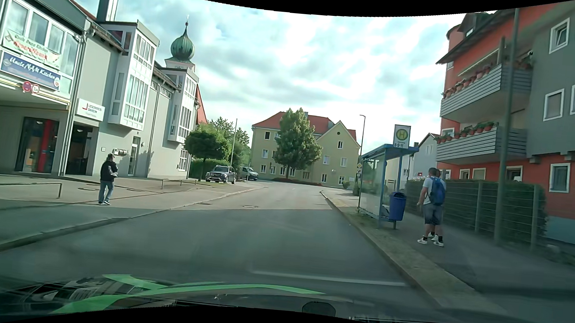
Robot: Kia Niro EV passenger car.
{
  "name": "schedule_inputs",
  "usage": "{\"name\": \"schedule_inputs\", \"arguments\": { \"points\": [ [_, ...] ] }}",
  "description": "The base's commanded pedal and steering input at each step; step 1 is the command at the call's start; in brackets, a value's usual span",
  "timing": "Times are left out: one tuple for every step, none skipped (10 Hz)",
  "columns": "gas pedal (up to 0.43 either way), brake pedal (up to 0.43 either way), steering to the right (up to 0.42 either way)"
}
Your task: Follow the waypoints while adhering to traffic rules and regulations
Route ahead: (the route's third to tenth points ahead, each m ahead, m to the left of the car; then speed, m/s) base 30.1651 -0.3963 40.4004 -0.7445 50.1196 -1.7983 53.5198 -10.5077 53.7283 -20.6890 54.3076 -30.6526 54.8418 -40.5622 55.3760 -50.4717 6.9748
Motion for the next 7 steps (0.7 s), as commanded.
{"name": "schedule_inputs", "arguments": {
  "points": [
    [0.118,0.0,-0.005],
    [0.118,0.0,-0.003],
    [0.11,0.0,-0.003],
    [0.11,0.0,-0.002],
    [0.11,0.0,-0.001],
    [0.118,0.0,0.0],
    [0.118,0.0,0.0]
  ]
}}
